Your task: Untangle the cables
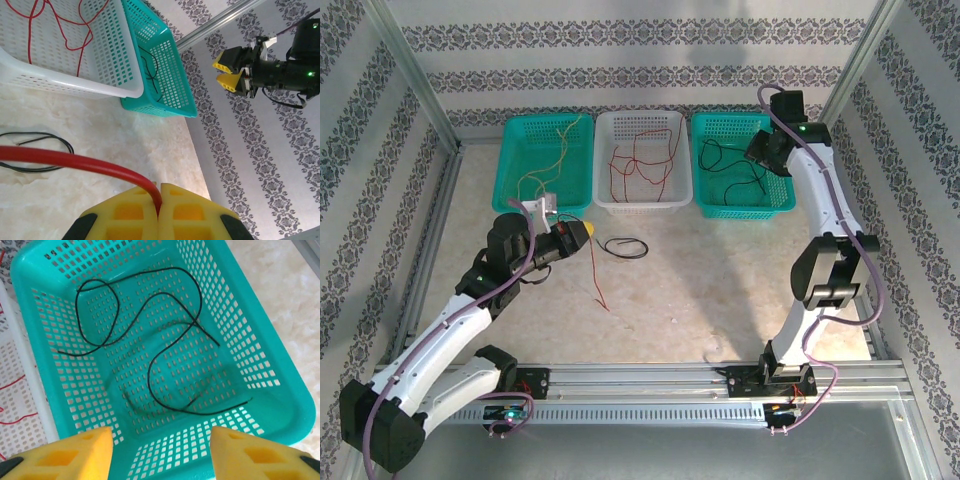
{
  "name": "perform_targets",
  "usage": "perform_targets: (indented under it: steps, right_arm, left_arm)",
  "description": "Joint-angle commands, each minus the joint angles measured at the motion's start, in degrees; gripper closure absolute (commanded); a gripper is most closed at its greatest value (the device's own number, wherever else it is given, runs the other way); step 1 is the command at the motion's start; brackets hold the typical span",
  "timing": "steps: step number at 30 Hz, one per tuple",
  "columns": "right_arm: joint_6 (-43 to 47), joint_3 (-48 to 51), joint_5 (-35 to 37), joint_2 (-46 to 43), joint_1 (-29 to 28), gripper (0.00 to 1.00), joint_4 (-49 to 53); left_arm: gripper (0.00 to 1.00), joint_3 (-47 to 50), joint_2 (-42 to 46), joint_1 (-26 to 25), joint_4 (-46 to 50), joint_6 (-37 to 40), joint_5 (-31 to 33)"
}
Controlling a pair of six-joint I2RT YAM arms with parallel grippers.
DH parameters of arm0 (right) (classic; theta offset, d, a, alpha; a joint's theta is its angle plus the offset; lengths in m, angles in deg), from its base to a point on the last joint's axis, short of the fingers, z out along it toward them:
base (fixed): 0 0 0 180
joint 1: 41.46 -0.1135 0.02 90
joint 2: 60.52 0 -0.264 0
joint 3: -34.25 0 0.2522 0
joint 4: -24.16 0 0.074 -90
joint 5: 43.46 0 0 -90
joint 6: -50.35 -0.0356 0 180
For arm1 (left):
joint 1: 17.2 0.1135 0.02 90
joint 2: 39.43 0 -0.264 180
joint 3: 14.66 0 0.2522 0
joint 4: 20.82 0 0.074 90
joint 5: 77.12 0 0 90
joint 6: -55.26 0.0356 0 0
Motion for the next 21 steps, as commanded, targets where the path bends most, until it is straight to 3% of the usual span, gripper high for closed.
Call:
perform_targets:
  steps: [1, 6, 12, 17, 21]
  right_arm:
    - [-0.1, 1.3, -1.3, -6.3, -1.3, 0.43, 0.2]
    - [-0.8, 9.8, -3.1, -14.4, -5.0, 0.46, -1.2]
    - [-3.7, 27.2, -2.1, -28.1, -16.2, 0.46, -6.2]
    - [-7.4, 37.7, 2.3, -37.5, -26.3, 0.46, -7.5]
    - [-10.6, 45.0, 3.9, -44.9, -29.8, 0.46, -9.4]
  left_arm:
    - [1.00, -2.0, 0.5, -0.6, 2.1, 2.6, -0.3]
    - [1.00, -4.7, -1.5, -0.7, 1.0, 2.4, -1.5]
    - [1.00, -11.4, -5.7, -0.8, -1.5, 1.8, -3.3]
    - [1.00, -22.9, -13.6, -0.8, -2.2, 1.3, -5.2]
    - [1.00, -34.7, -21.5, -0.8, -1.4, 3.6, -6.5]
